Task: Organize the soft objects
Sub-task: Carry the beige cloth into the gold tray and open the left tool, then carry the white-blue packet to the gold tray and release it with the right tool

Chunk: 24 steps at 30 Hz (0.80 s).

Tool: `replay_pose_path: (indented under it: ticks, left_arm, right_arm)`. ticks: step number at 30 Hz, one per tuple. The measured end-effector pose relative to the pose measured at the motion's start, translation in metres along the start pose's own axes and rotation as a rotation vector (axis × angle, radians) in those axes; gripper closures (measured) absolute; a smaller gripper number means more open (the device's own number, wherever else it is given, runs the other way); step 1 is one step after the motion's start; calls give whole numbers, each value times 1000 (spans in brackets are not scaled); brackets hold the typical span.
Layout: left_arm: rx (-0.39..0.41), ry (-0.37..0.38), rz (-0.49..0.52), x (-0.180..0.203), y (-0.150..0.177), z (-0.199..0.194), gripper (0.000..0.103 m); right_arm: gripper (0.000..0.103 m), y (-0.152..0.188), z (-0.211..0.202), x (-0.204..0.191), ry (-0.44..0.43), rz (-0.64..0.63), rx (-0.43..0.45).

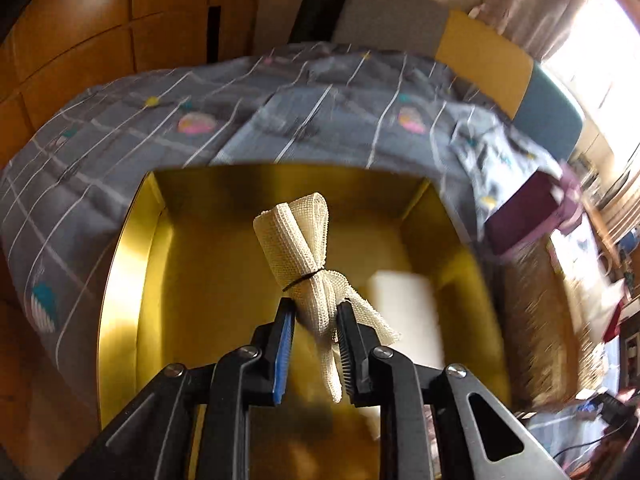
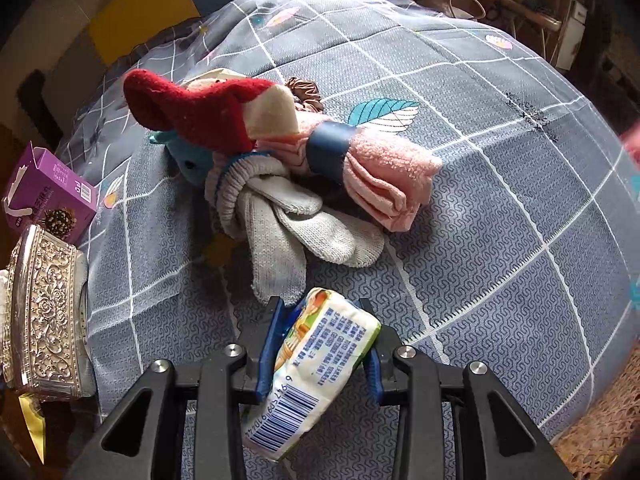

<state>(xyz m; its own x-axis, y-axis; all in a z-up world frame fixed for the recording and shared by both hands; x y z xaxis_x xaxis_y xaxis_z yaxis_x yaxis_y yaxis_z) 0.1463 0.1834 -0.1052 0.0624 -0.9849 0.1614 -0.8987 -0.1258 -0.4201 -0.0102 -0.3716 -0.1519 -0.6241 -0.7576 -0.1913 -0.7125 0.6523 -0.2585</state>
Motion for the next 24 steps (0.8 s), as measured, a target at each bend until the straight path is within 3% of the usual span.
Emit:
replay_pose_path:
  ticks: [2,4,8,17,24]
  left_arm:
    - [-13,-23,3,-3,12,4,81]
    - [-8,-28,-1,-5,21,7,72]
    - [13,-59,5,-3,34,4,65]
    - [104,-60,88,14,50,-25,65]
    - [117,-48,109,18,55,-34,65]
  right_arm:
    - [67,0,1,0,8,-7,4]
    - [67,3,2,-4,16,-13,7]
    - [67,5,2,-11,31,-31,10]
    - [73,2,-12,-33,60,-91,31]
    - [74,-9,-43,-55,53,-204,79]
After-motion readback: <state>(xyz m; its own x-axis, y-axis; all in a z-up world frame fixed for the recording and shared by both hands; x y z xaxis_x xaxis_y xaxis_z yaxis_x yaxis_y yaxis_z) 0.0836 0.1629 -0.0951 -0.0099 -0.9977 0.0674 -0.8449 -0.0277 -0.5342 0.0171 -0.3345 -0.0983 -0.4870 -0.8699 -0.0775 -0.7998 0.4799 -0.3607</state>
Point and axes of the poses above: each gripper's, at about its wrist camera, not at the fingertips, and z roughly the way its jaws point, x to its right, y to its underside, the point moved 2 cm from there along z, roughly the way its jaws point, and after that the axes turned 7 degrees about -x, right-handed, at the moved point
